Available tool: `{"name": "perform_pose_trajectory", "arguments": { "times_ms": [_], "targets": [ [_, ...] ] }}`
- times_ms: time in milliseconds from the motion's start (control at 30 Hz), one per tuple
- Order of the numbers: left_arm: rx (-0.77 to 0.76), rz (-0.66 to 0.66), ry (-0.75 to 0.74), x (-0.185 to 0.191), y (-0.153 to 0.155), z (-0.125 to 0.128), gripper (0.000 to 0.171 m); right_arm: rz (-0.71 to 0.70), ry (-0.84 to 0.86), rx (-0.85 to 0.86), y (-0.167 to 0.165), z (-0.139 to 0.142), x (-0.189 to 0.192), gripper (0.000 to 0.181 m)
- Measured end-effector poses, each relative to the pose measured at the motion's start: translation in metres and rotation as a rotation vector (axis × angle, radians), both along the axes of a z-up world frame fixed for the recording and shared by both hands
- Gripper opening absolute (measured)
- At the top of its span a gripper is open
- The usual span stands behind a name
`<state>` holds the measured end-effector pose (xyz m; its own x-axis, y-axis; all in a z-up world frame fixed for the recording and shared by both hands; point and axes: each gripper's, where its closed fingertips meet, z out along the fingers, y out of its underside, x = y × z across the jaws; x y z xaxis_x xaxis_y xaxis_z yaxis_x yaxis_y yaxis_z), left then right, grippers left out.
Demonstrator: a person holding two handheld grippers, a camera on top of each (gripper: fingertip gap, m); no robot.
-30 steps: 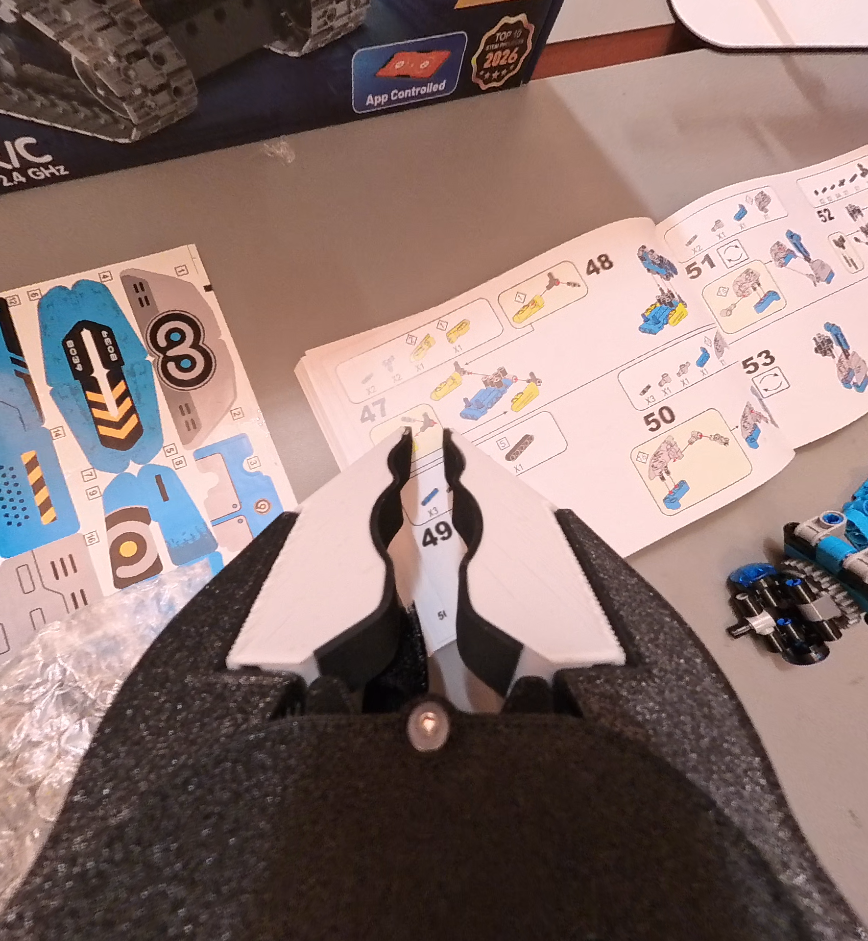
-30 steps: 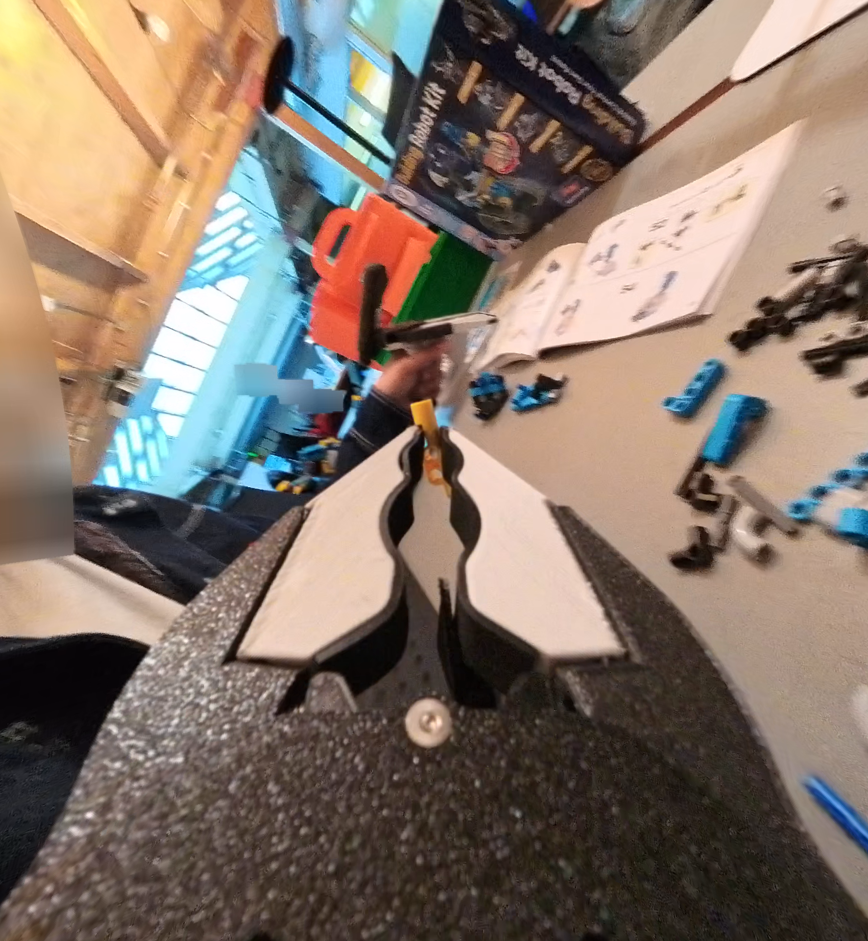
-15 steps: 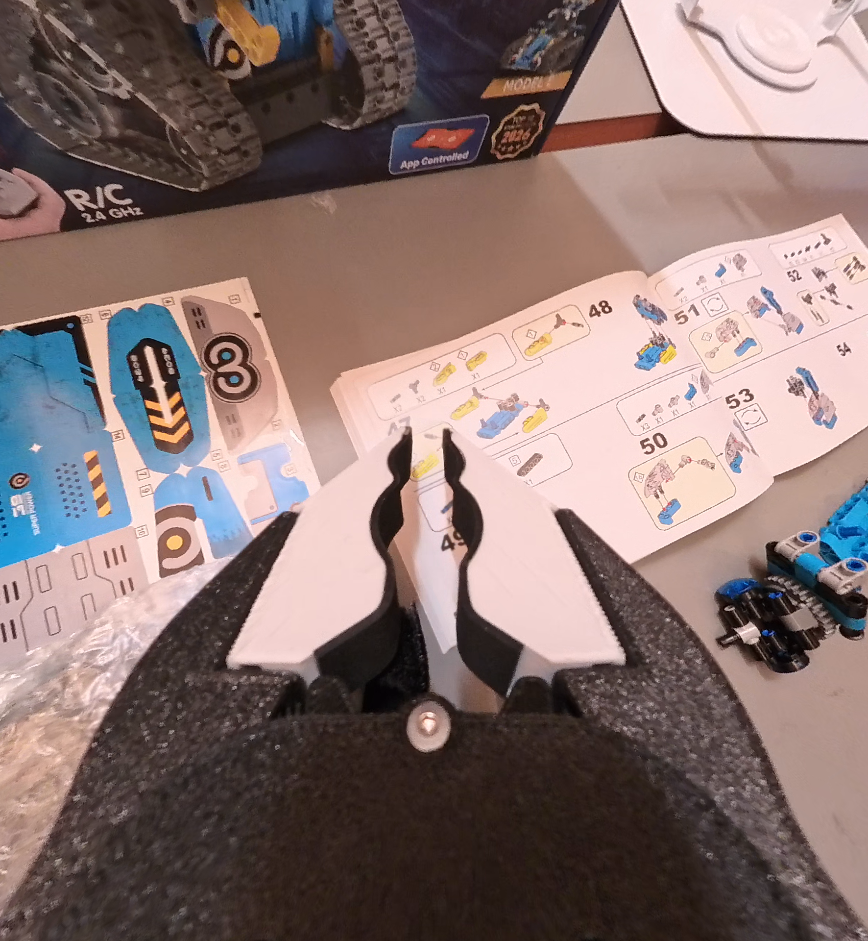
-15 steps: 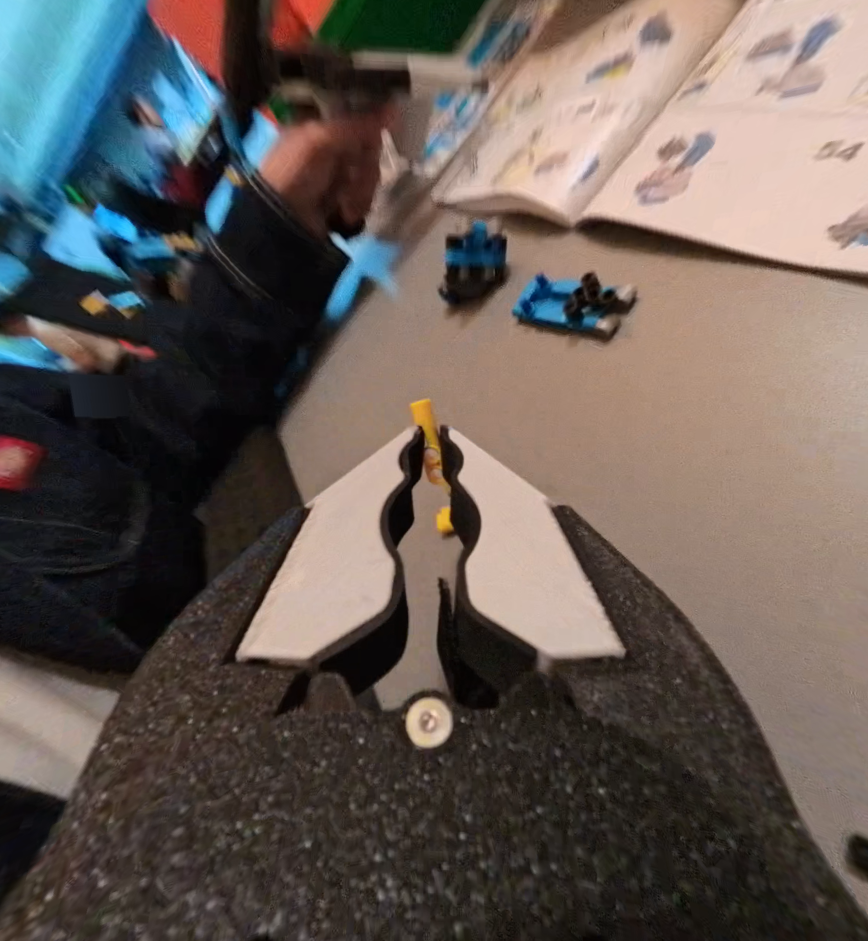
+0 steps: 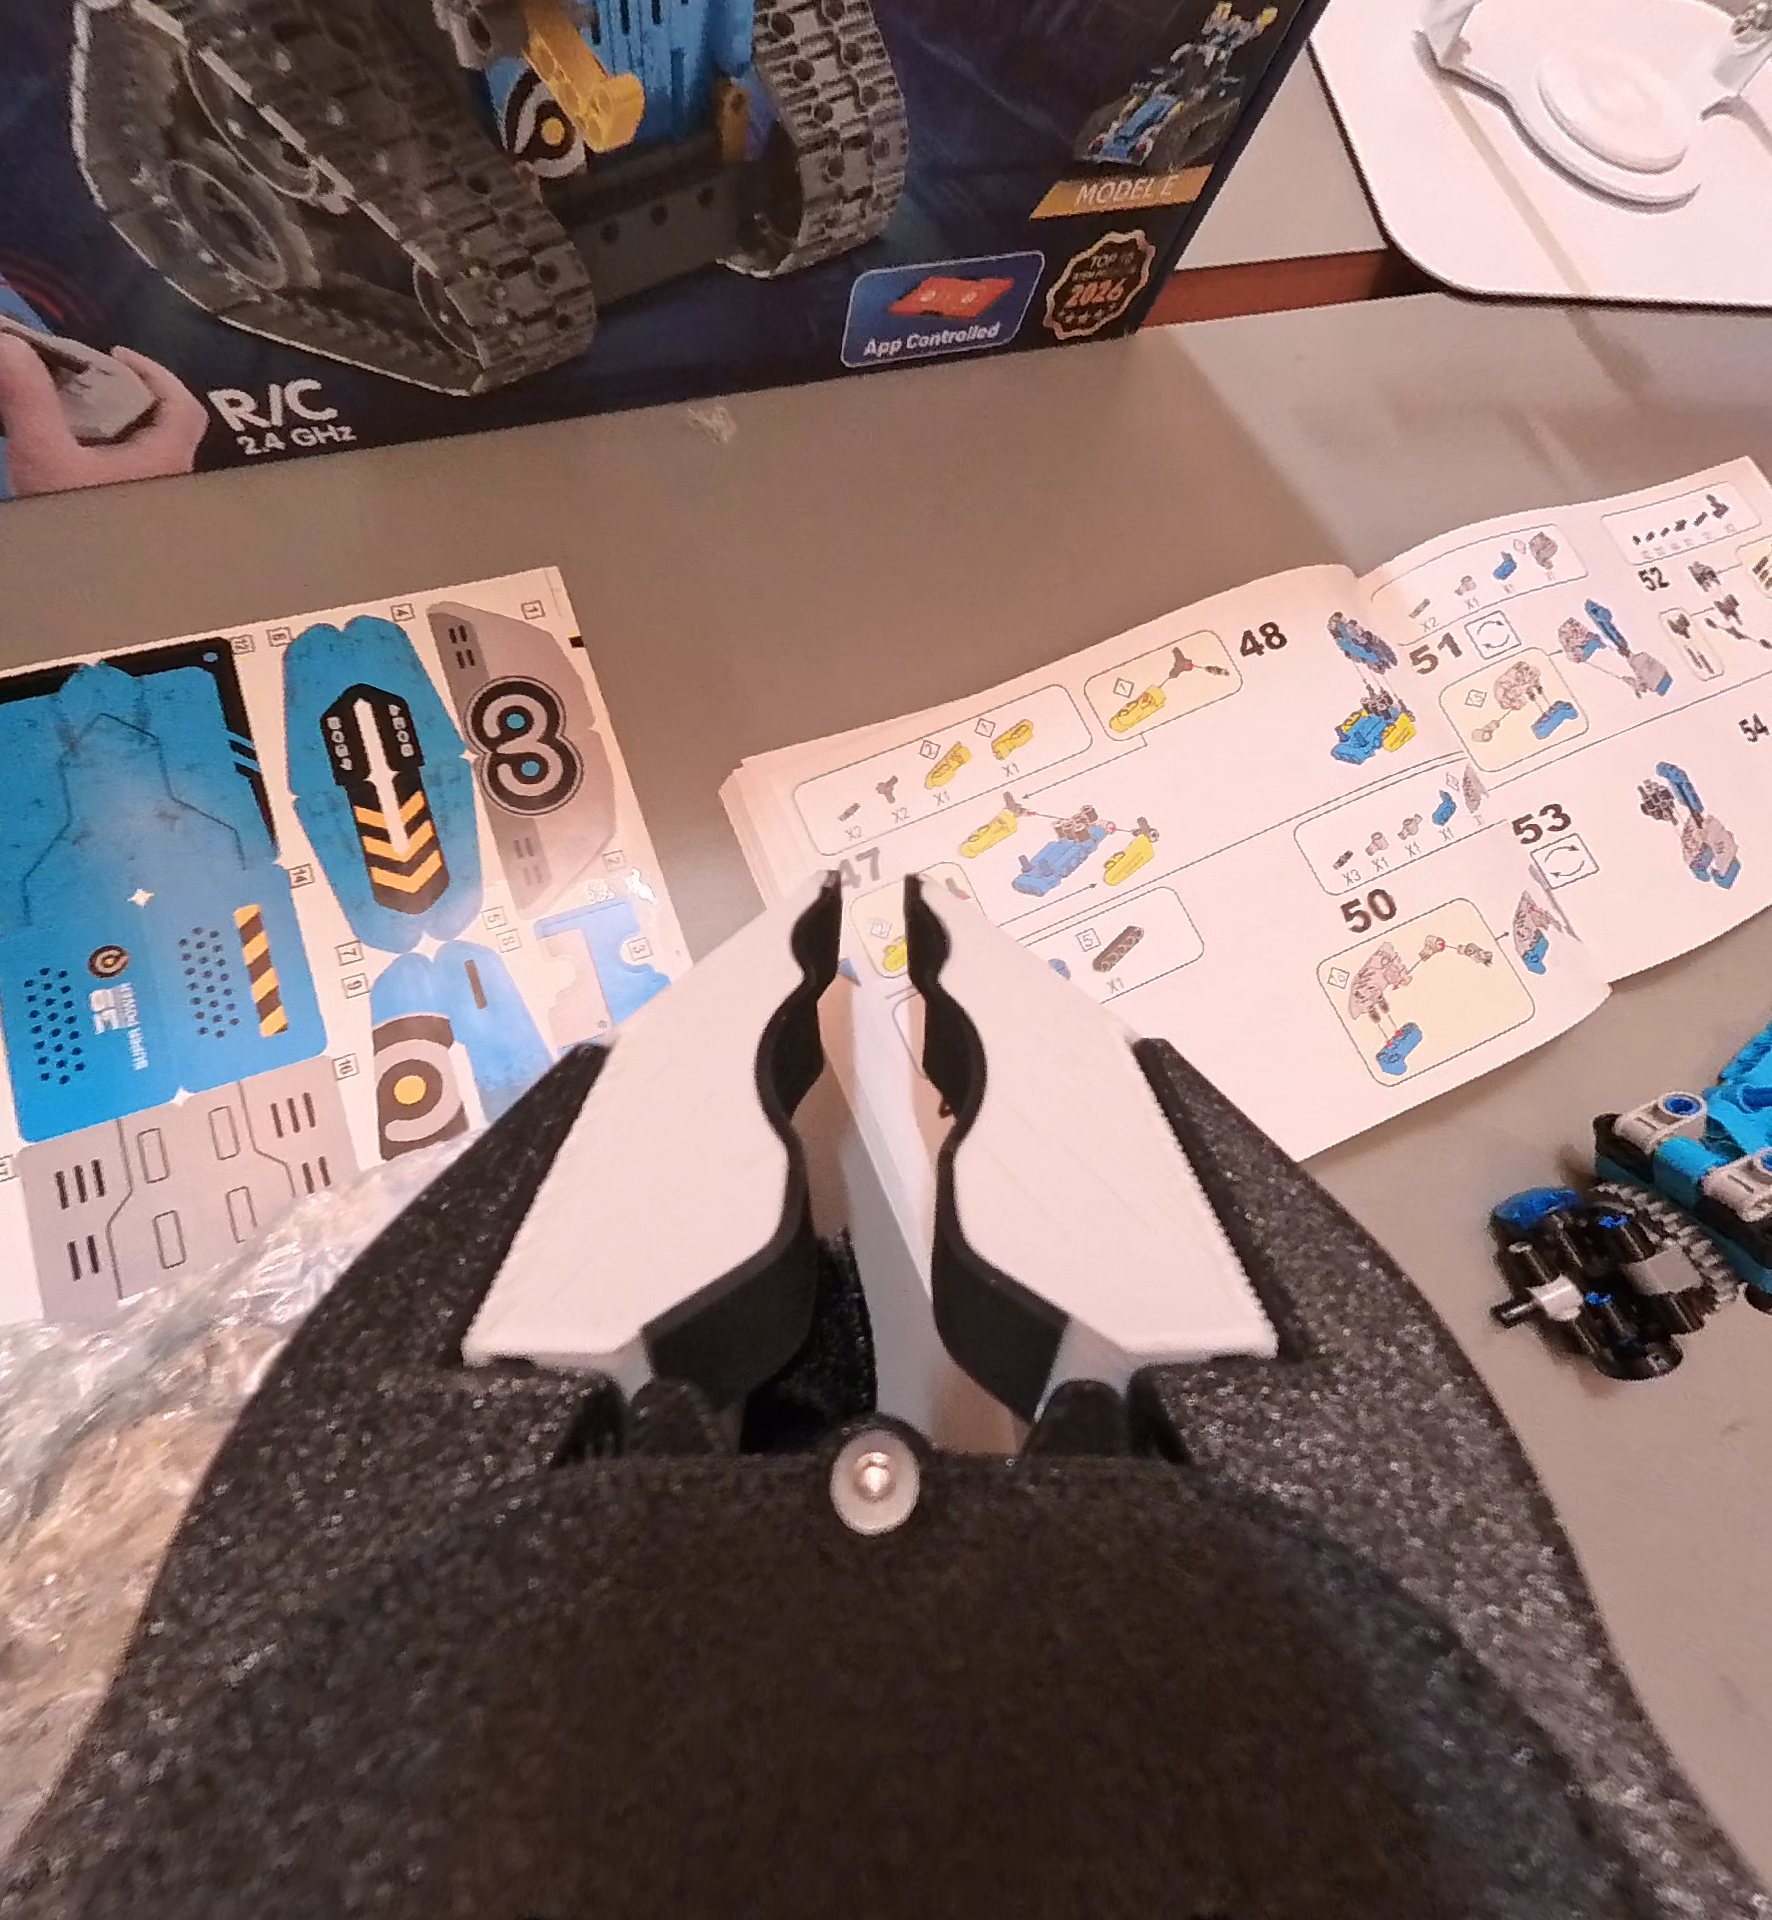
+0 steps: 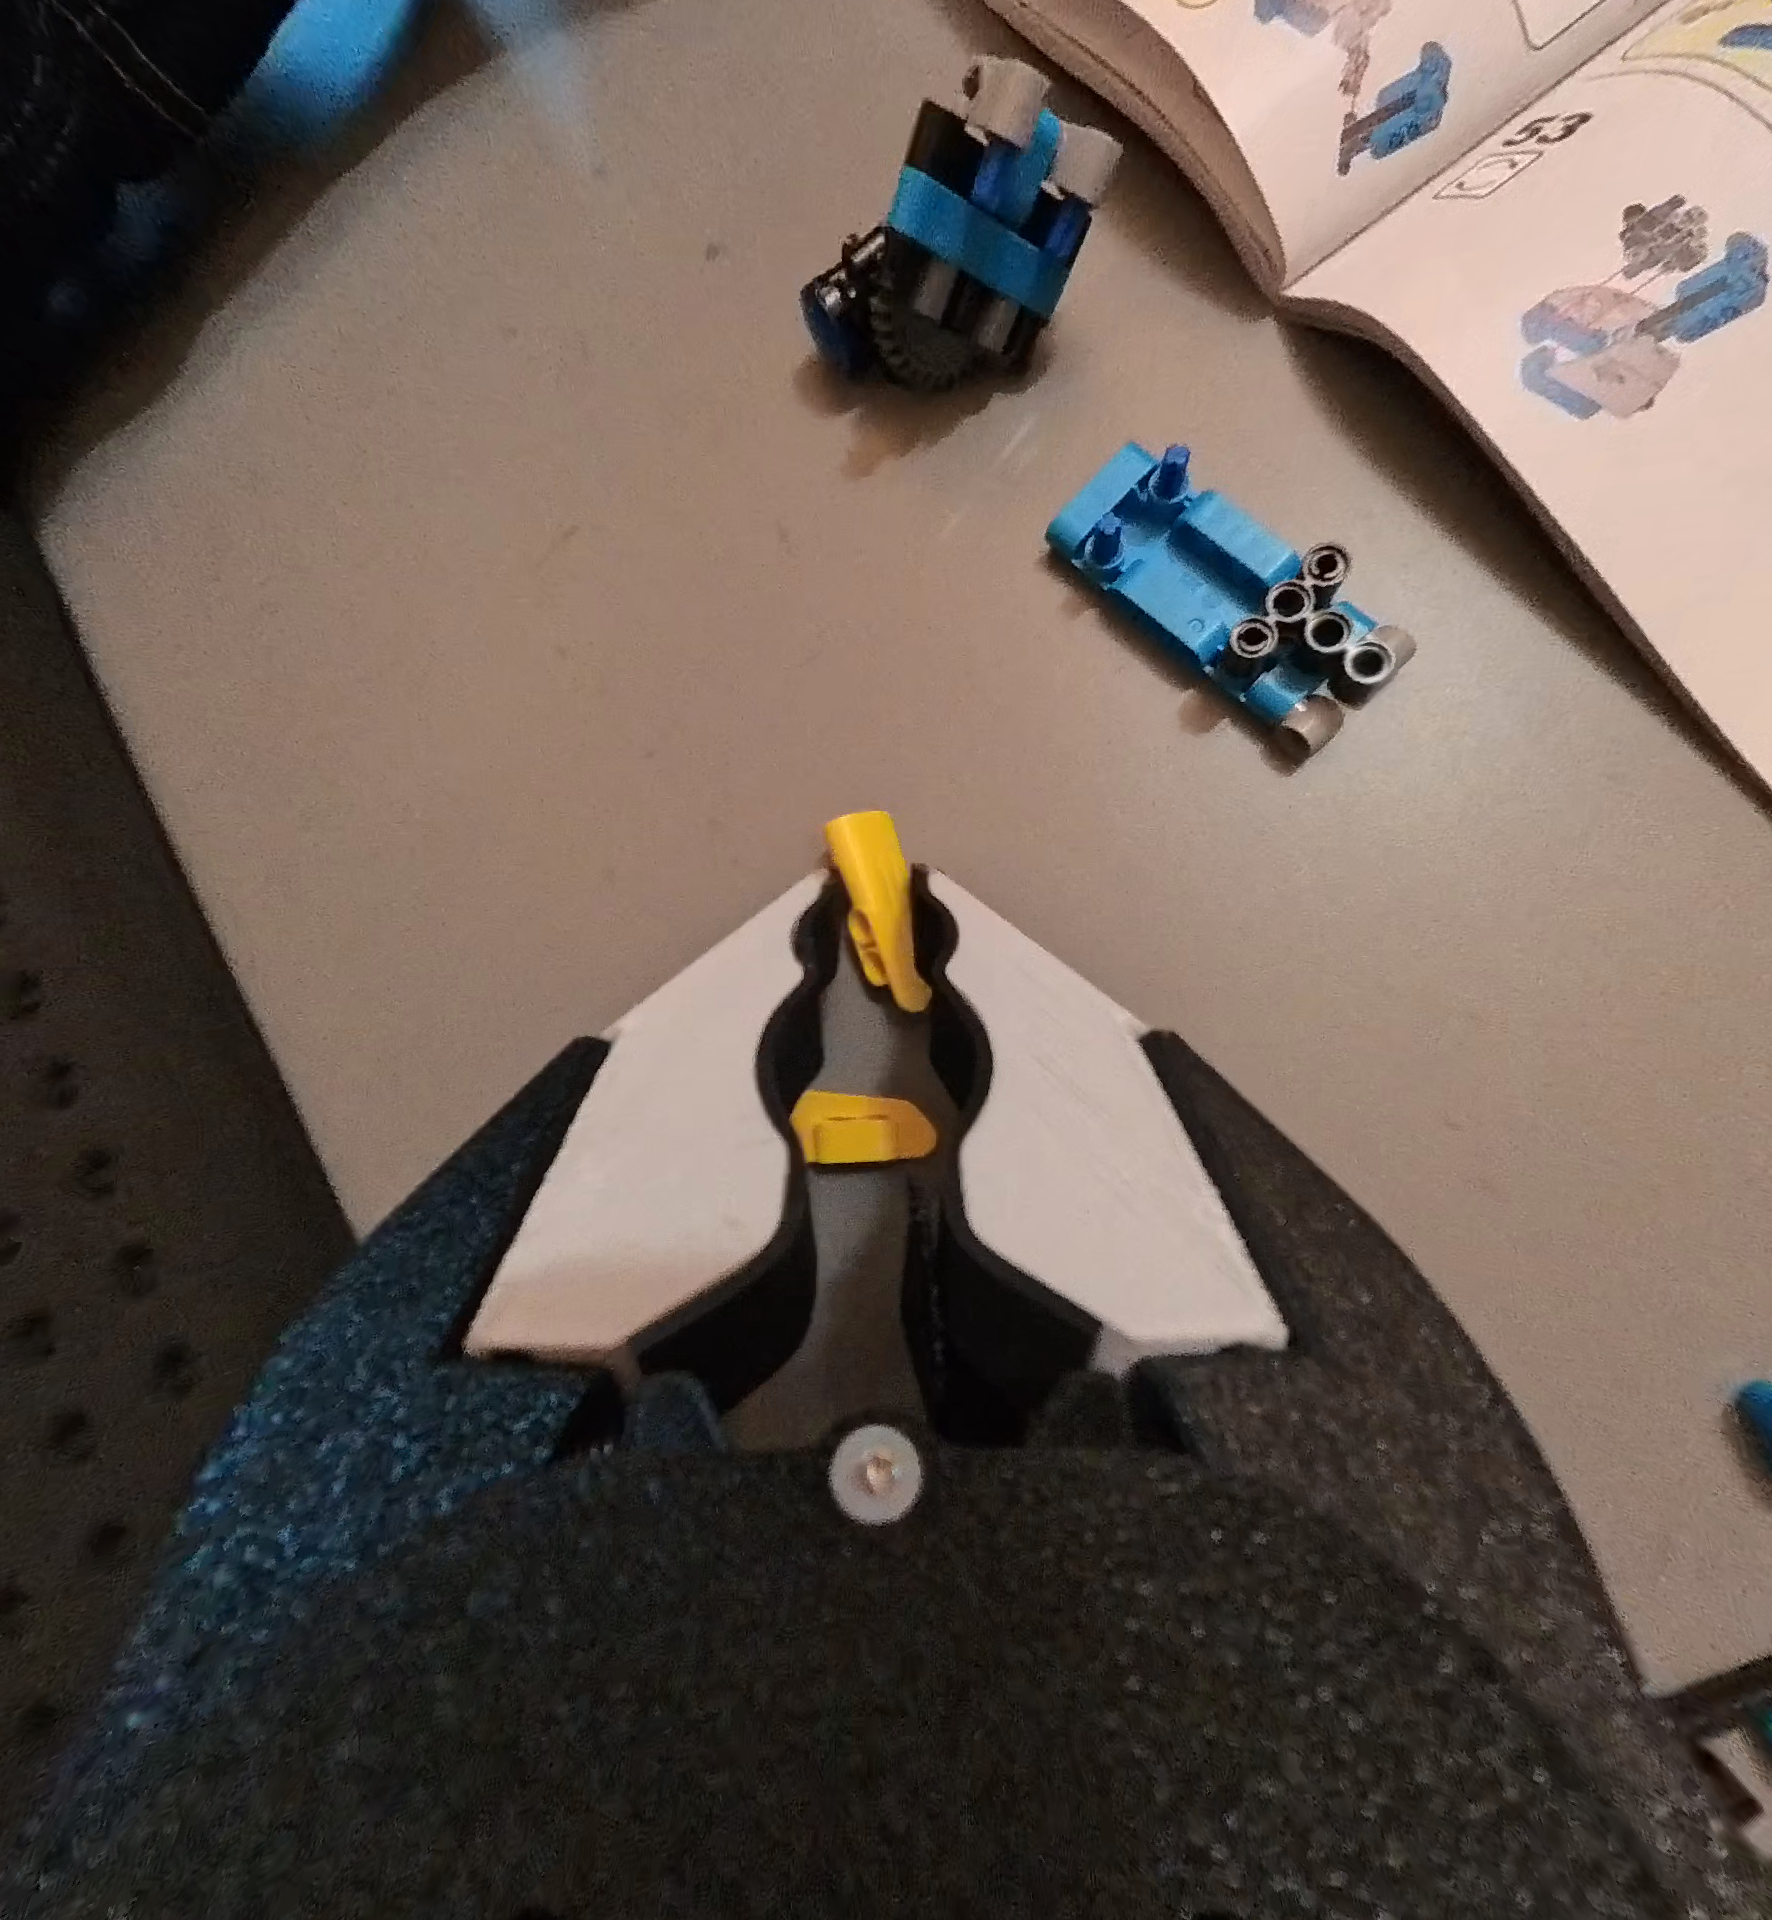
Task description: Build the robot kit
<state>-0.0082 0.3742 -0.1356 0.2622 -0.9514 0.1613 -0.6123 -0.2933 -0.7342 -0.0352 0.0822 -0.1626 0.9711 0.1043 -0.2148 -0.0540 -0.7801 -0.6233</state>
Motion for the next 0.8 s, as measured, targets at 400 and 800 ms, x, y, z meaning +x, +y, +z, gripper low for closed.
{"name": "perform_pose_trajectory", "arguments": {
  "times_ms": [400, 800],
  "targets": [
    [0.006, 0.001, 0.010, -0.001, 0.002, -0.002, 0.012, -0.100, -0.090, 0.235, -0.007, 0.042, 0.036, 0.023],
    [0.014, -0.012, 0.022, 0.000, -0.002, -0.003, 0.012, -0.466, -0.210, 0.219, -0.097, 0.042, 0.108, 0.054]
  ]
}}
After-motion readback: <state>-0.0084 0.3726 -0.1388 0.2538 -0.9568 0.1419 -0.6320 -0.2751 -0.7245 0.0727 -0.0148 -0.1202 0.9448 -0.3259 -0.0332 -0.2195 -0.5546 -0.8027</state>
